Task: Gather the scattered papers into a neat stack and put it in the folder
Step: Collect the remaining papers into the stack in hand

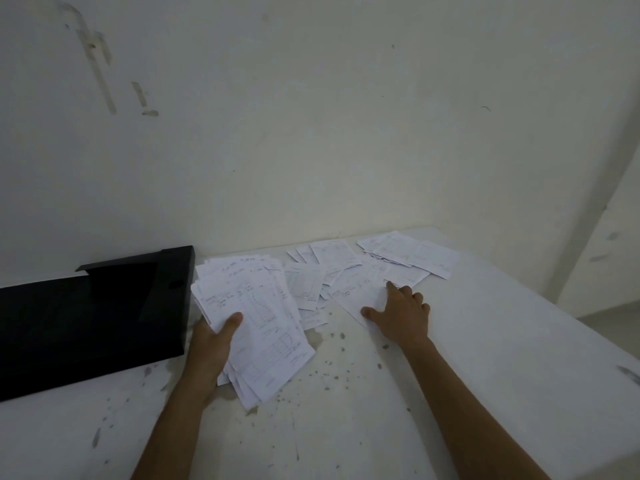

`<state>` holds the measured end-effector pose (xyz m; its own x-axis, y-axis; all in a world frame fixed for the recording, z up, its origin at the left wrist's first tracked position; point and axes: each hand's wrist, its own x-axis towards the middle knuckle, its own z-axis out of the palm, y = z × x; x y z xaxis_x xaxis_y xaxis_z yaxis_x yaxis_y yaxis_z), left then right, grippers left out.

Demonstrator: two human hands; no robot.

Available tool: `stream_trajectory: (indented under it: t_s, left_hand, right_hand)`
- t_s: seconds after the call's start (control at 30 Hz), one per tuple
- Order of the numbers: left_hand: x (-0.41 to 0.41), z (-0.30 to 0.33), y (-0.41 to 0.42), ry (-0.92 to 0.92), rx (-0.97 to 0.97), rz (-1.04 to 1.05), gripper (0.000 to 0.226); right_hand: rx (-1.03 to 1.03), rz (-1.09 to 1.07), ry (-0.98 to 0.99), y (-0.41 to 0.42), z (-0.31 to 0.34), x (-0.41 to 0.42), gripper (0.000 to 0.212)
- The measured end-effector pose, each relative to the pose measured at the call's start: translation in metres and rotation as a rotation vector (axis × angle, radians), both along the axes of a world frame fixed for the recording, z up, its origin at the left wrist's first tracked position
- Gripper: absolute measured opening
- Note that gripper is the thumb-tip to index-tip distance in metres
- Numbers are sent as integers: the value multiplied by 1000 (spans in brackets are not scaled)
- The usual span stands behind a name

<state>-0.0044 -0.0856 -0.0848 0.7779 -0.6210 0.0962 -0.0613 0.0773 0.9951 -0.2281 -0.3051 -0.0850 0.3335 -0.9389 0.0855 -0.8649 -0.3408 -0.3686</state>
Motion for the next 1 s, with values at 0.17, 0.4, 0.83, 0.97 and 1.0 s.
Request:
stream_trajectory:
  t_s: [0.17,0.4,0.83,0.97,1.0]
  left_hand:
    - [3,1,3,82,-25,-23,31]
    - [1,7,2,212,-45,-74,24]
    - [-18,8,-7,440,-86,-308,35]
    - [-23,2,-14,370,-110,-271,45]
    - [-24,1,-16,364,-118,-263,44]
  right_hand:
    - [52,19,-332,4,-6,3,58]
    - [320,122,-1010,7,1,-4,13]
    - [859,257,-1357,45,3,28,25]
    - [1084,276,-1389,53,3,34,34]
    - [1093,282,-1367,54,1,36,38]
